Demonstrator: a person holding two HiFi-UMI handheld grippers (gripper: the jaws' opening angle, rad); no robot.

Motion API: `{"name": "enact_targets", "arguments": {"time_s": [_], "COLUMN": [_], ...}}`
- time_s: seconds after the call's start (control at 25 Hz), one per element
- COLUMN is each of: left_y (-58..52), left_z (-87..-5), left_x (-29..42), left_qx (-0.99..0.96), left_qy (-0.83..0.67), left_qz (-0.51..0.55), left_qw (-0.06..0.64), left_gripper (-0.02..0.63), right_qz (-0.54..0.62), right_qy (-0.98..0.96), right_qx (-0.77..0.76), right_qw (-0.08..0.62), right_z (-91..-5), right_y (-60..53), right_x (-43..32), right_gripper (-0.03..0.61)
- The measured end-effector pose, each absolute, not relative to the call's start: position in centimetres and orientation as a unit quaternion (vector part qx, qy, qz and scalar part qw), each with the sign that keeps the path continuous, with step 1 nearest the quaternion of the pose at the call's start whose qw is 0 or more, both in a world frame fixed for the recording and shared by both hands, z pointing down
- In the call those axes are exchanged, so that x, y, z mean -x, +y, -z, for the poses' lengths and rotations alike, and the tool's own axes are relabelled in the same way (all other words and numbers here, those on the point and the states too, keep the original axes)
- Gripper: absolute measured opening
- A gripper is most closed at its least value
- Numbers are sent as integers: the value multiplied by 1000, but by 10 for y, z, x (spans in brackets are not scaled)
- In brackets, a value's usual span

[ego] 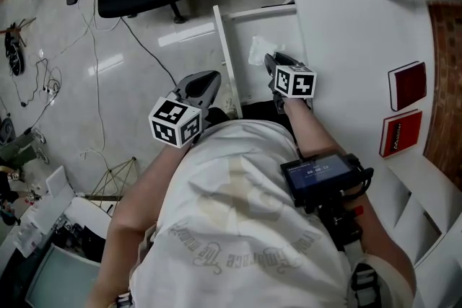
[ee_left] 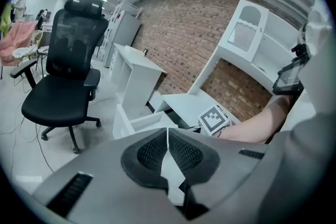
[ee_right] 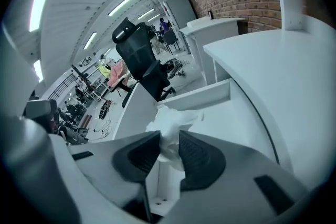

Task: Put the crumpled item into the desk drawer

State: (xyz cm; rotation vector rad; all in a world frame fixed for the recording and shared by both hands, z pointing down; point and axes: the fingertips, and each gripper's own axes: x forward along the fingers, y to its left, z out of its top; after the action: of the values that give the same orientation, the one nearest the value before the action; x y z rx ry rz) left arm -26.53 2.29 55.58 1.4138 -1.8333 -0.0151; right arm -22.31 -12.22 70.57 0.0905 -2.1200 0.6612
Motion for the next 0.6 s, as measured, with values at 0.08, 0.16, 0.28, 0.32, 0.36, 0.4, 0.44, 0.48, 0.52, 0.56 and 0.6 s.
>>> {"name": "enact_targets", "arguments": {"time_s": [0.08,0.16,0.28,0.32,0.36,0.4,0.44,0.48,0.52,0.56,0.6], "left_y": [23,24,26,27,27,28,28,29,29,30,31], "left_z": [-564,-569,-572,-573,-574,-575,-576,-577,-578,-580,-581], "left_x": [265,265,262,260,258,256,255,254,254,255,256], "left_qx": [-554,-551,-545,-543,-542,-540,-540,-538,-536,-533,-529], "left_qy": [-727,-727,-727,-727,-727,-726,-726,-726,-727,-728,-730], "left_qz": [6,6,6,6,5,5,4,3,3,4,5], "left_qw": [406,410,417,420,423,425,427,428,429,431,433], "left_gripper": [28,28,28,28,28,28,28,28,28,28,28], "right_qz": [-266,-265,-263,-263,-263,-263,-263,-262,-261,-259,-255], "right_qy": [-851,-847,-842,-840,-838,-835,-833,-829,-825,-821,-818], "right_qx": [-31,-27,-20,-16,-13,-9,-7,-5,-4,-2,0], "right_qw": [452,460,471,475,479,483,488,494,501,508,515], "right_z": [-721,-732,-743,-747,-752,-757,-762,-768,-773,-779,-785], "right_y": [-122,-122,-120,-119,-118,-117,-116,-116,-116,-115,-115], "right_x": [225,228,234,234,235,235,236,235,235,234,233], "right_gripper": [120,120,120,120,120,120,120,120,120,120,120]}}
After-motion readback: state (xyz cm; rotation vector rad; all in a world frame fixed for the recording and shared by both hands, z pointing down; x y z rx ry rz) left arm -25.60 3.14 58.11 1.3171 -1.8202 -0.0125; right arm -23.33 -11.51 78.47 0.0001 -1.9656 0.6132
